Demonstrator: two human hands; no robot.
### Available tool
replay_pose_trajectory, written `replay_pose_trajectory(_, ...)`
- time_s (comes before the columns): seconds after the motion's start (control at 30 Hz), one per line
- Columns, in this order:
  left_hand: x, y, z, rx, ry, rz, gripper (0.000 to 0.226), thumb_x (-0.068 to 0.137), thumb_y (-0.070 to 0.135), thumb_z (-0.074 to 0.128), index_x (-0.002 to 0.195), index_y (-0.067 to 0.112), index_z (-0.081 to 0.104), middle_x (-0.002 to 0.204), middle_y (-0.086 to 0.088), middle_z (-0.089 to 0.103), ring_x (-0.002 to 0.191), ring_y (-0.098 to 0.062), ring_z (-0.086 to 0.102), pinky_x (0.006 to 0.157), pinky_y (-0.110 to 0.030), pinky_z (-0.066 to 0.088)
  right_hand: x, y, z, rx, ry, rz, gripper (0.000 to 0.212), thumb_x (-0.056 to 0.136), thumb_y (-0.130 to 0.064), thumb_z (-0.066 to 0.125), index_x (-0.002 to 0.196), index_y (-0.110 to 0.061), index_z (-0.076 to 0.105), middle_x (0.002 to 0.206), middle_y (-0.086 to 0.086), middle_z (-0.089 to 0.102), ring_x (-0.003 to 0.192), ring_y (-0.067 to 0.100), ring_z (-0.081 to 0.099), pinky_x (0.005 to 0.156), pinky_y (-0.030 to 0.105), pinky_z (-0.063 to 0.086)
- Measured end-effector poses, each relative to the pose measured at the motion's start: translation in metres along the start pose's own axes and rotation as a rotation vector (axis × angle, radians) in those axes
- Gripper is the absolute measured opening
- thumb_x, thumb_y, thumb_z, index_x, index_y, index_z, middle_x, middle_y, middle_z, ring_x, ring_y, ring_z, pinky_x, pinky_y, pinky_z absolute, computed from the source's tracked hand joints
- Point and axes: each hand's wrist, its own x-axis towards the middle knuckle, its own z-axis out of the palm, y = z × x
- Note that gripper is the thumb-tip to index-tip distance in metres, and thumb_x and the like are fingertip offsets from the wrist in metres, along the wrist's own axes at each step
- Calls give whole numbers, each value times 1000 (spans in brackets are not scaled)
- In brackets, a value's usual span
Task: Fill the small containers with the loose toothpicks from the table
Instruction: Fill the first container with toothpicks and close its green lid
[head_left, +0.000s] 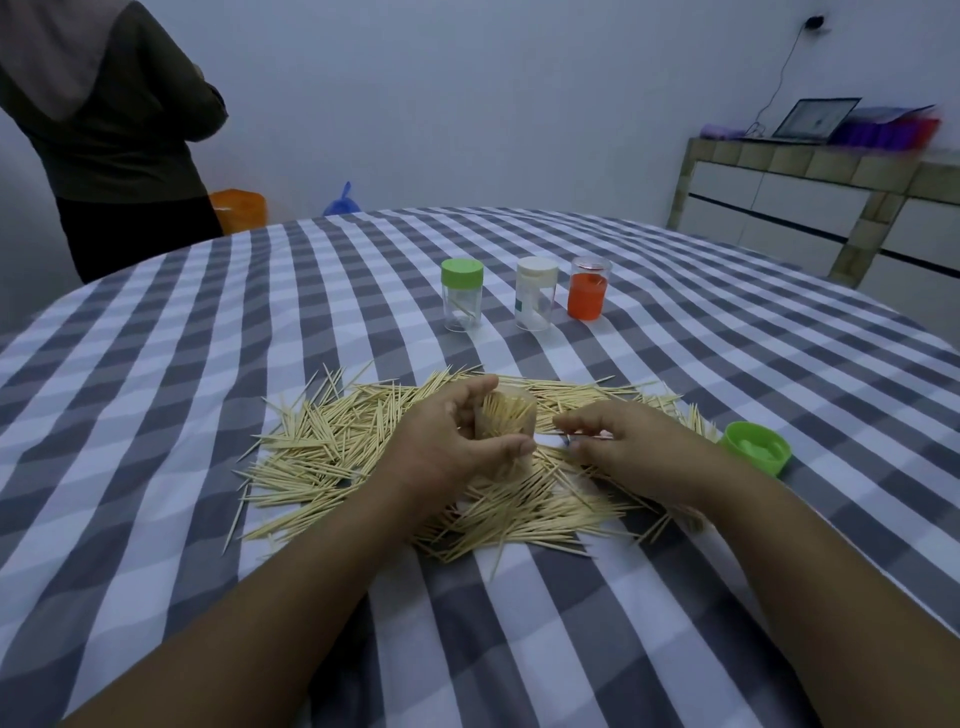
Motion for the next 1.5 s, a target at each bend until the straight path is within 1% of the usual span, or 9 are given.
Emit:
replay_pose_trajectory(0.1, 1, 0, -1, 26, 1, 4, 90, 51, 34, 82, 134, 18, 51, 115, -2, 67, 101, -10, 66, 82, -22, 56, -2, -1, 0, -153, -165, 1, 67, 86, -34, 66, 145, -24, 36, 145, -7, 41, 129, 10, 41, 106, 28, 34)
replay_pose_trajectory(0.17, 1, 0, -2, 41, -4, 9, 87, 54, 31, 83, 134, 18, 51, 116, -1, 66, 102, -8, 66, 82, -20, 55, -3, -3, 1, -255, -160, -5, 73, 85, -39, 66, 147, -24, 31, 144, -6, 38, 132, 13, 35, 110, 33, 31)
replay_pose_trajectory(0.4, 0, 1, -2, 53, 2, 8, 93, 49, 38, 80, 134, 19, 51, 117, 0, 66, 103, -9, 65, 87, -28, 55, 1, -10, 14, -498, -37, -74, 26, 94, -26, 53, 112, -12, 65, 108, 7, 55, 101, 23, 53, 87, 38, 46)
replay_pose_trajectory(0.57, -1, 3, -2, 54, -1, 3, 94, 48, 40, 80, 134, 18, 50, 120, 0, 64, 104, -10, 64, 90, -31, 54, 5, -6, 21, -694, 64, -70, 21, 94, -20, 51, 108, -16, 66, 102, 5, 54, 95, 23, 54, 73, 31, 43)
replay_pose_trajectory(0.77, -2, 4, -2, 46, -6, -1, 94, 48, 38, 80, 135, 18, 50, 122, -1, 63, 104, -10, 64, 88, -29, 55, 2, -7, 16, -706, 129, 36, 16, 92, -22, 52, 97, -10, 62, 97, 8, 61, 82, 24, 52, 64, 28, 37)
replay_pose_trajectory(0.9, -2, 4, -2, 47, -5, 1, 94, 48, 39, 79, 135, 18, 50, 121, -1, 63, 105, -10, 64, 88, -27, 55, 1, -6, 4, -357, 237, 154, 16, 95, -14, 48, 92, -8, 63, 90, 11, 64, 81, 26, 57, 61, 29, 37)
replay_pose_trajectory(1.13, -3, 3, 2, 45, -20, 8, 89, 54, 32, 84, 135, 17, 50, 122, -2, 63, 106, -12, 64, 90, -33, 55, 0, -13, -3, 795, 367, 156, 18, 99, -13, 46, 88, -12, 60, 82, 8, 68, 79, 25, 68, 77, 40, 55)
replay_pose_trajectory(1.33, -2, 0, 7, 56, -32, 33, 83, 62, 23, 86, 136, 17, 49, 123, -2, 62, 106, -12, 64, 93, -35, 54, 3, -23, 0, 1337, 553, 91, 15, 100, -13, 42, 93, -10, 55, 81, 8, 67, 80, 21, 71, 74, 34, 59)
replay_pose_trajectory(1.5, -2, -1, 9, 61, -30, 48, 85, 61, 26, 86, 136, 18, 49, 124, 0, 62, 107, -10, 63, 95, -32, 52, 2, -38, 3, 1496, 684, -35, 16, 100, -13, 42, 90, -11, 55, 80, 7, 66, 90, 25, 70, 82, 36, 58)
